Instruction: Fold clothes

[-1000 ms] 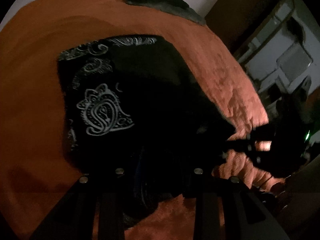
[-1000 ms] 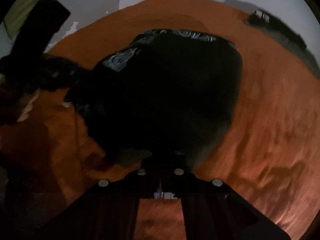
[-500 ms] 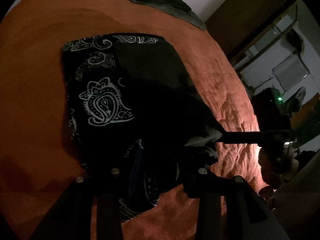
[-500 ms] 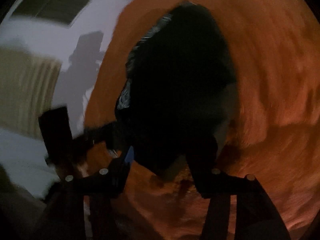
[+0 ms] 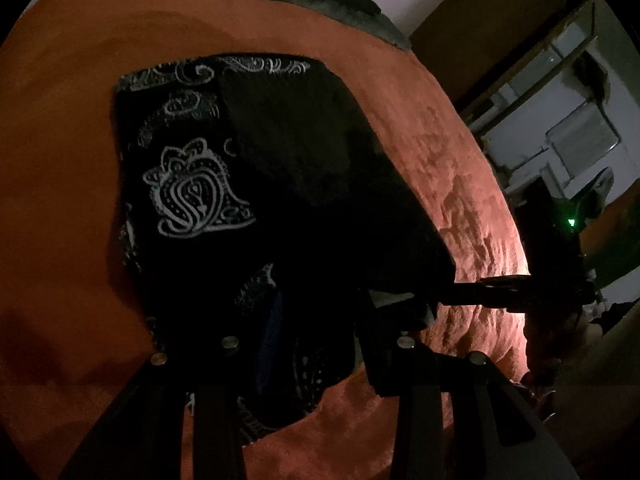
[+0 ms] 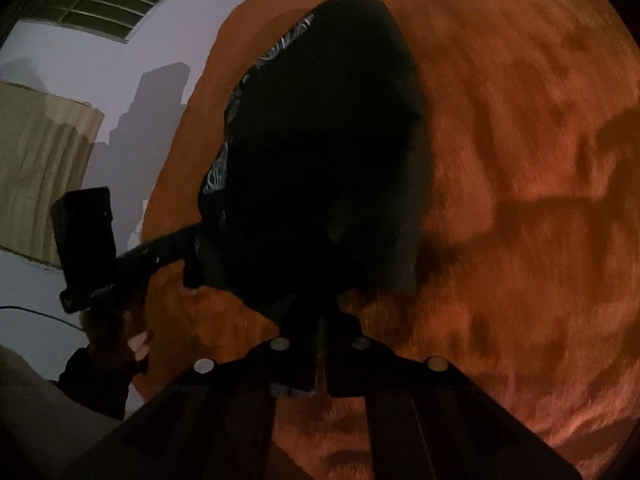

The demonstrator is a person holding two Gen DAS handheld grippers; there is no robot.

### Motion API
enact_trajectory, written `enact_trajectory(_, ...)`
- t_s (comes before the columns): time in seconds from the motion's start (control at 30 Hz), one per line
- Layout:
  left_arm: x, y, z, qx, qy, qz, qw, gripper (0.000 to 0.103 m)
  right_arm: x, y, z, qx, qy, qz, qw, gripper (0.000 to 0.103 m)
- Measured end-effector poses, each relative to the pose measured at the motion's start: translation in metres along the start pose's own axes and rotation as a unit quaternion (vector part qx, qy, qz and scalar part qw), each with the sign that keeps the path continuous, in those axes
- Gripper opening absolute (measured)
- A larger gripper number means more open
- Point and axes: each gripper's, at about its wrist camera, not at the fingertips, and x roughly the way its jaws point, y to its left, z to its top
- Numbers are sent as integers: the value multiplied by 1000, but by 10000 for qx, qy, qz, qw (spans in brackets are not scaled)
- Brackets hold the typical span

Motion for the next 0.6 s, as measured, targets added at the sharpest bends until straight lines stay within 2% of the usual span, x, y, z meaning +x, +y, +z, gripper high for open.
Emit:
enact_trajectory(0.07,-1,-2,-4,8,41,-10,10000,39,-2,-2,-3,-51,63,-36,10000,0)
enact_trajectory(0.2,-4,-6,-11,25,71,20,10000,39,2,-17,-14,71,238,-419,9988,0)
enact_trajectory(0.3,-5,-12,-14,91,62,97,9999,39,-3,-28,-13,366,201,-273,9988,0)
enact_trajectory(0.37,0,-17,-16,174,123,119,9997,44,-14,-15,-7,31,-56,-178,9998,0)
enact_trajectory(0.4,7,-18,-18,212,229,257,9992,46,-20,-7,-4,-200,-180,-153,9995,0)
enact_trajectory(0.43,18,-14,-24,192,392,451,9980,46,-21,2,0,-463,-218,-181,9985,3)
enact_trajectory(0.47,29,-10,-31,170,557,647,9962,45,-18,6,5,-603,-216,-290,9975,13)
enact_trajectory(0.5,33,-7,-37,110,585,653,9961,45,-15,11,9,-742,-215,-400,9962,18)
enact_trajectory(0.57,34,-3,-47,16,552,626,9965,45,-9,14,19,-862,-202,-615,9942,17)
enact_trajectory(0.6,31,-5,-49,20,538,603,9967,45,-6,13,24,-844,-197,-729,9936,13)
